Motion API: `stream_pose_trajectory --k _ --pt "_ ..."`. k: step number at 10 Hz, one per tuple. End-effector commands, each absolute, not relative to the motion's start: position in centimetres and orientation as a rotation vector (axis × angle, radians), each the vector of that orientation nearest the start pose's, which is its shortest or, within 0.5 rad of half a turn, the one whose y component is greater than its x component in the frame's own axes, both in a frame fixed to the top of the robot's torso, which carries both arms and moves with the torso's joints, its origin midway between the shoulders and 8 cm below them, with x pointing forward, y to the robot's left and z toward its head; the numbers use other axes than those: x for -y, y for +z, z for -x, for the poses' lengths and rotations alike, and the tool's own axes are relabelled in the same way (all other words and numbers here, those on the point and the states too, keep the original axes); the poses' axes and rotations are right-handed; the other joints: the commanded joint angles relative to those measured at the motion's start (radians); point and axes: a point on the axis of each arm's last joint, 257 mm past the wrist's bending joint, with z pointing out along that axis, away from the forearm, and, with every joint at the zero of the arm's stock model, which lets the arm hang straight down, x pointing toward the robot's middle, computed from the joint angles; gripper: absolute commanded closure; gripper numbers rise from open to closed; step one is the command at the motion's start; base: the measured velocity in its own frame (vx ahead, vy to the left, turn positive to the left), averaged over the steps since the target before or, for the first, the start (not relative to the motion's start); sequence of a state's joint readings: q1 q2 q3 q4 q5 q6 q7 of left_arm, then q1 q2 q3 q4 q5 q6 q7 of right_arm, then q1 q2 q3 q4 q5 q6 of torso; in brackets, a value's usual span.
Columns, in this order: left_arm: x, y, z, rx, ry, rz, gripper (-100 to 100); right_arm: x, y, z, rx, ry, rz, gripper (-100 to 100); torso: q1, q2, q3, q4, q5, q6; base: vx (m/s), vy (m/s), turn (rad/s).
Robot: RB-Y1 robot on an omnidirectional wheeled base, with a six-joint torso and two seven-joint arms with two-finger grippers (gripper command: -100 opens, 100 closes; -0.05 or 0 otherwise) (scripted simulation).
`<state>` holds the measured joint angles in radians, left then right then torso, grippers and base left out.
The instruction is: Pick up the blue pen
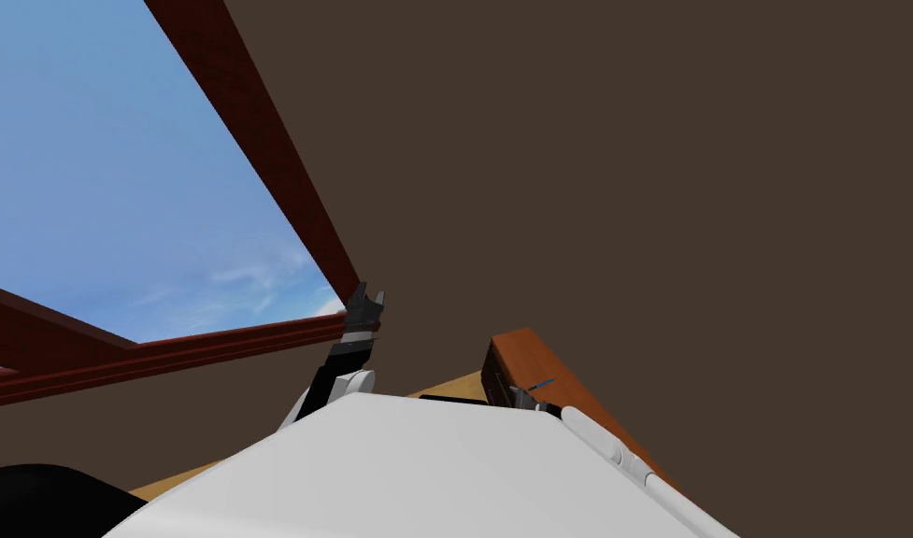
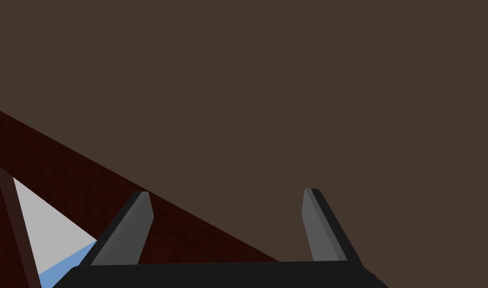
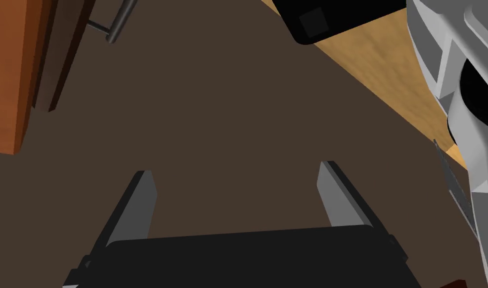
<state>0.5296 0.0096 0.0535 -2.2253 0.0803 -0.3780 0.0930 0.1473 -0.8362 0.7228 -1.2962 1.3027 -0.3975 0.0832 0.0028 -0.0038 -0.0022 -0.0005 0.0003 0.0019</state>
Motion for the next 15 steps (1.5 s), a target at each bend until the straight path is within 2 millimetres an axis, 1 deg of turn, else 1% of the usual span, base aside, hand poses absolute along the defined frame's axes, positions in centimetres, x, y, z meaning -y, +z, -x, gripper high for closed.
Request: stream_pose_trajectory --k 1,2,3,4,5,6,7,8,11,12,14,15 --pt "-31.7 -3.4 -36.3 -0.666 -1.320 0.902 0 29.6 -55.0 -21.5 -2.251 0.273 1.354 -100 0.000 0.000 0.000 0.000 0.000 0.000 0.018 -0.007 0.230" --pt "-31.7 -3.4 -36.3 -0.666 -1.320 0.902 0 29.7 -55.1 -21.5 -2.252 0.270 1.358 -100 0.000 0.000 0.000 0.000 0.000 -0.001 0.021 -0.019 0.141" --pt "-31.7 -3.4 -36.3 -0.666 -1.320 0.902 0 32.2 -55.9 -20.2 -2.270 0.226 1.448 -100 0.000 -0.001 0.000 0.000 0.000 0.000 0.029 -0.022 0.209" --pt "-31.7 -3.4 -36.3 -0.666 -1.320 0.902 0 32.4 -56.0 -20.1 -2.263 0.217 1.469 -100 -0.001 -0.001 -0.001 0.000 0.000 -0.001 0.027 -0.028 0.120" --pt "-31.7 -3.4 -36.3 -0.666 -1.320 0.902 0 35.0 -56.7 -19.0 -2.275 0.171 1.565 -100 -0.001 -0.001 -0.001 0.000 0.000 0.000 0.034 -0.024 0.215" --pt "-31.7 -3.4 -36.3 -0.666 -1.320 0.902 0 35.1 -56.7 -18.9 -2.272 0.167 1.575 -100 -0.001 -0.002 -0.001 0.000 0.000 -0.001 0.027 -0.029 0.115" --pt "-31.7 -3.4 -36.3 -0.666 -1.320 0.902 0 37.5 -57.1 -17.9 -2.270 0.123 1.677 -100 -0.001 -0.001 -0.001 0.000 0.000 0.000 0.025 -0.034 0.199" --pt "-31.7 -3.4 -36.3 -0.666 -1.320 0.902 0 37.8 -57.2 -17.8 -2.276 0.119 1.676 -100 -0.001 -0.001 -0.001 0.000 0.000 -0.001 0.021 -0.030 0.105" --pt "-31.7 -3.4 -36.3 -0.666 -1.320 0.902 0 45.1 -57.5 -14.9 -2.277 -0.003 1.941 -100 -0.002 -0.001 -0.001 0.000 0.000 -0.001 0.030 -0.043 0.224" --pt "-31.6 -3.4 -36.3 -0.665 -1.322 0.901 0 45.1 -57.5 -14.9 -2.276 -0.004 1.943 -100 -0.001 -0.001 -0.001 0.000 0.000 -0.002 0.035 -0.041 0.101" --pt "-31.6 -3.4 -36.3 -0.665 -1.322 0.901 0 49.1 -57.2 -13.5 -2.269 -0.064 2.083 -100 0.002 0.001 0.000 0.000 0.001 -0.002 0.027 -0.027 0.172" --pt "-31.5 -3.3 -36.3 -0.665 -1.326 0.899 0 50.7 -57.0 -12.9 -2.264 -0.088 2.139 -100 0.005 0.001 0.001 0.000 0.002 -0.004 0.027 -0.040 0.190"
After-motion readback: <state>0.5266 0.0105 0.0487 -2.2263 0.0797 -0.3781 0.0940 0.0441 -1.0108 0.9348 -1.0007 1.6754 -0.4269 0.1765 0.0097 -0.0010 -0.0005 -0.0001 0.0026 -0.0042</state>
